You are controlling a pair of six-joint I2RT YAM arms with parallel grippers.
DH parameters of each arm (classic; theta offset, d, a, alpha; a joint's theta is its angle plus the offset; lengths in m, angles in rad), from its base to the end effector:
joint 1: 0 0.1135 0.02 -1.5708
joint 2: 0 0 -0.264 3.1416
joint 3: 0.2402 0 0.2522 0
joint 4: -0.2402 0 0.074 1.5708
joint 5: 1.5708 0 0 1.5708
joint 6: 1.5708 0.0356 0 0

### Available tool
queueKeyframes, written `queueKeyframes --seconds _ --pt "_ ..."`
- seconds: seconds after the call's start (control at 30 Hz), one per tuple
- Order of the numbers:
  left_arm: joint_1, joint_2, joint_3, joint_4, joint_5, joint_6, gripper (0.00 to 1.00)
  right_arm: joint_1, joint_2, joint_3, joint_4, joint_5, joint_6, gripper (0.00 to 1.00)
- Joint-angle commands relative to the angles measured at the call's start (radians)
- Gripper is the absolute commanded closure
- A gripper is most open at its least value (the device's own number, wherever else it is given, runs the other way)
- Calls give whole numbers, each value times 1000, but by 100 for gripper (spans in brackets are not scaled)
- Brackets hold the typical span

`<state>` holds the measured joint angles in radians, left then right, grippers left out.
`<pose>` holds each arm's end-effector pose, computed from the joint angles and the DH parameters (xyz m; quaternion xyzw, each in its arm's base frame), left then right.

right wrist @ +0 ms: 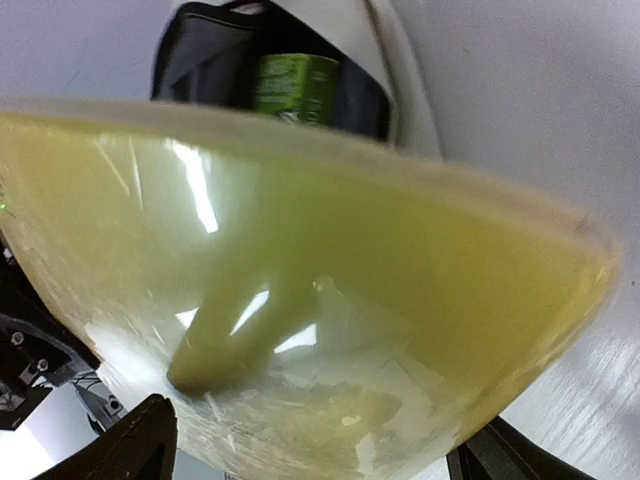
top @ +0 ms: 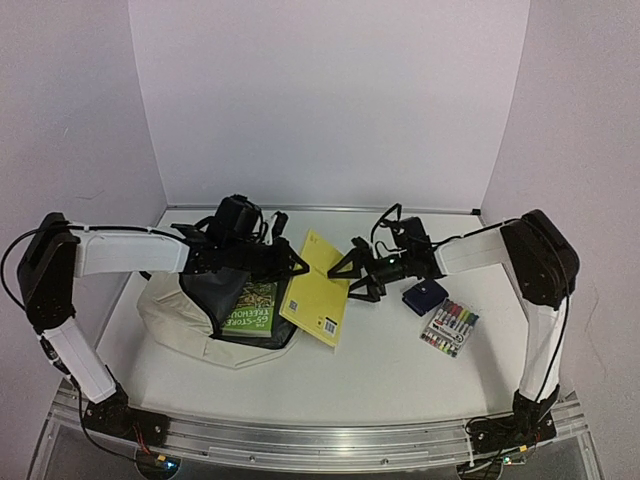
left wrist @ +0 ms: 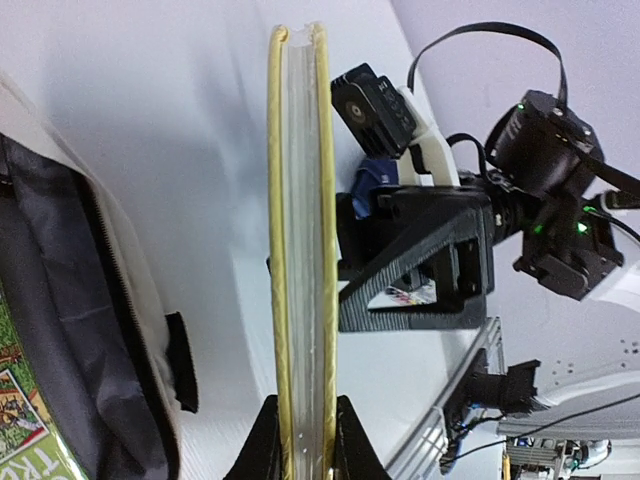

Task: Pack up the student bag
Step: Pick up the book from the center of the board.

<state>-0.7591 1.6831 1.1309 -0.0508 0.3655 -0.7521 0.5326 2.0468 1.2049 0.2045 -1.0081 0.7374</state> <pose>0.2654 -0.2694 0.2376 0.0876 0.8701 -0.4308 0.2227 0.3496 0.2410 0.1501 -0.1362 0.8001 0.5809 0.0613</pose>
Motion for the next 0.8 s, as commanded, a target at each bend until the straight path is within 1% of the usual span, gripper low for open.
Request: queueKeyframes --seconds 0.0,0.1,0.17,0.23,0.37,0.43,0.5,0.6,0.67,0.77 --pt "15 -178 -6 160 98 -4 100 -17 -180 -27 98 -85 -49 7" --pt "18 -220 -39 241 100 -49 100 -17 -219 -26 181 -126 9 9" --pt "19 -240 -63 295 83 -79 100 -16 -240 -32 274 -148 92 12" --pt "22 -254 -89 347 65 -112 100 -13 -258 -50 407 -163 207 17" --pt "37 -279 -141 437 36 -167 100 4 -256 -98 734 -171 474 28" --pt "52 -283 -160 476 37 -194 100 19 -245 -116 830 -172 563 34" --pt "72 -274 -181 519 55 -241 100 39 -240 -125 878 -174 592 38" --pt "91 -250 -194 573 88 -300 100 65 -241 -133 892 -168 597 44" --pt "98 -241 -195 579 99 -312 100 72 -240 -136 894 -164 601 50" --pt "110 -244 -201 570 103 -321 100 75 -245 -144 898 -163 603 53"
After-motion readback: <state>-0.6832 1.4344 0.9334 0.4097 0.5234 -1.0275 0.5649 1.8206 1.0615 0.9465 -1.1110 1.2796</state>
